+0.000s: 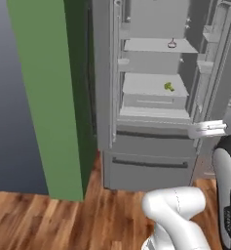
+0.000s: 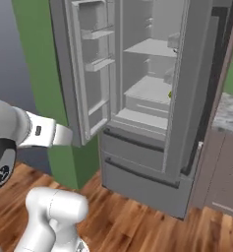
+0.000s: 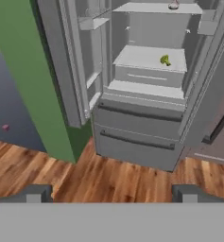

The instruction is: Retrieve the bottle and the shaker from the cabinet and place them next to the mixing bowl on the counter. Then add garlic from the fridge to the mixing bowl.

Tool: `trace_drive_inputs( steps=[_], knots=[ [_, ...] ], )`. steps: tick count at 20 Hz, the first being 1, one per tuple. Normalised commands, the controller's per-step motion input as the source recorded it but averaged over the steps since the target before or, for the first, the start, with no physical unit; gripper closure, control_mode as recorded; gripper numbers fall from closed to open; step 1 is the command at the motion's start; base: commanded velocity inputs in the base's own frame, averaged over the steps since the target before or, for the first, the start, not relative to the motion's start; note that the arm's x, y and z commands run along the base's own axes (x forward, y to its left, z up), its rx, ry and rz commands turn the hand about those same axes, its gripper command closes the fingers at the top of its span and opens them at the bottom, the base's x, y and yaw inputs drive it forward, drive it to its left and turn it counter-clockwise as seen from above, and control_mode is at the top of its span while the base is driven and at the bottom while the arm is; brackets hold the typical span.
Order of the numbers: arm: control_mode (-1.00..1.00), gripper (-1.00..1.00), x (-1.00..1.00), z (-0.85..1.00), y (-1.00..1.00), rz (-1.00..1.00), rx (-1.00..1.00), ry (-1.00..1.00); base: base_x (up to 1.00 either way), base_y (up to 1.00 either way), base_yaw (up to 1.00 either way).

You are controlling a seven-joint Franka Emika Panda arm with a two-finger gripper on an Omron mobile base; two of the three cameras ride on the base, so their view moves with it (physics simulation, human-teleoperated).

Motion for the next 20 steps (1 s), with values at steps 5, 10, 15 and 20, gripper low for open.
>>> trace_drive_inputs(
  steps=[5, 10, 15, 20],
  knots=[
    [1.0, -1.0, 0.0, 0.0, 0.0, 0.0, 0.0, 0.0, 0.2, 0.84, -0.26],
    [1.0, -1.0, 0.0, 0.0, 0.0, 0.0, 0.0, 0.0, 0.07, -0.3, -0.58],
    [1.0, -1.0, 0.0, 0.0, 0.0, 0.0, 0.0, 0.0, 0.55, 0.03, -0.51],
    [1.0, -1.0, 0.0, 0.0, 0.0, 0.0, 0.0, 0.0, 0.93, 0.3, -0.2]
  ],
)
